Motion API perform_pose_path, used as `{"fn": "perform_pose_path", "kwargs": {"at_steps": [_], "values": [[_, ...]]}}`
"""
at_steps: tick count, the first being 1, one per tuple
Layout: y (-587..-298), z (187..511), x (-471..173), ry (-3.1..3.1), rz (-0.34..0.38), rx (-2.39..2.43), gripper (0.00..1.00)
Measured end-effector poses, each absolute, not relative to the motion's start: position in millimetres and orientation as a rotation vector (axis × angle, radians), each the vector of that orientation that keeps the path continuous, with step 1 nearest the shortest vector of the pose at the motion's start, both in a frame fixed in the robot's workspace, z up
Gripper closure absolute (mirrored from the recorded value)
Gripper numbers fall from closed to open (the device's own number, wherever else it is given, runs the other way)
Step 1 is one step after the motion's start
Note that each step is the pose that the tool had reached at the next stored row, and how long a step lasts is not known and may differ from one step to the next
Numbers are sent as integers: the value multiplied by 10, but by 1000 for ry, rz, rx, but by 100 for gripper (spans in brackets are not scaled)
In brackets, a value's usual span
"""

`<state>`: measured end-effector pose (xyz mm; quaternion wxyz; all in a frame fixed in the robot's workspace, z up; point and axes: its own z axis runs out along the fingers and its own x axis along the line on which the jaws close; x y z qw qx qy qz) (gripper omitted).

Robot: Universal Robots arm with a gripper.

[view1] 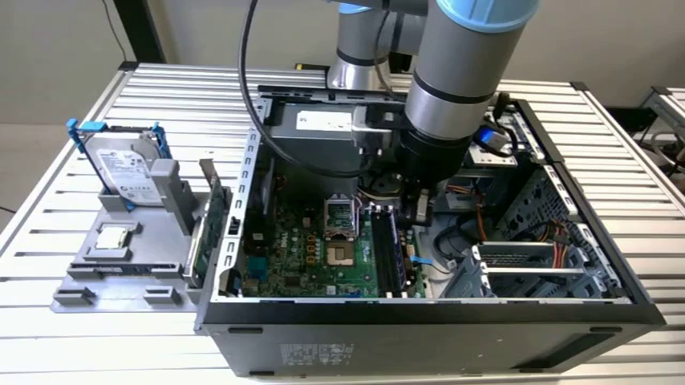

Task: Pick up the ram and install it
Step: 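Press down the ram until it locks into place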

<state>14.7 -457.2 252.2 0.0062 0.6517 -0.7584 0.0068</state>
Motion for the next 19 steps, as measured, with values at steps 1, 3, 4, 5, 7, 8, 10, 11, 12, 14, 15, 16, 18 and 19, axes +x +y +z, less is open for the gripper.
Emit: {"fn": "perform_pose_path", "kwargs": {"at_steps": [1,3,4,5,7,8,10,11,12,14,15,16,18,19], "values": [[-4572,2522,147,-2353,22,2063,100],[-4572,2521,146,-2317,22,2104,100],[-4572,2521,146,-2297,23,2127,100],[-4572,2521,146,-2281,24,2145,100],[-4572,2520,146,-2251,25,2177,100],[-4572,2519,146,-2239,26,2190,100],[-4572,2514,145,-2217,28,2216,100],[-4572,2514,145,-2206,30,2227,100],[-4572,2513,144,-2196,31,2237,100],[-4572,2512,143,-2182,35,2255,100],[-4572,2511,143,-2176,37,2262,100],[-4572,2511,143,-2170,38,2269,100],[-4572,2510,143,-2158,39,2281,100],[-4572,2511,143,-2152,39,2287,100]]}}
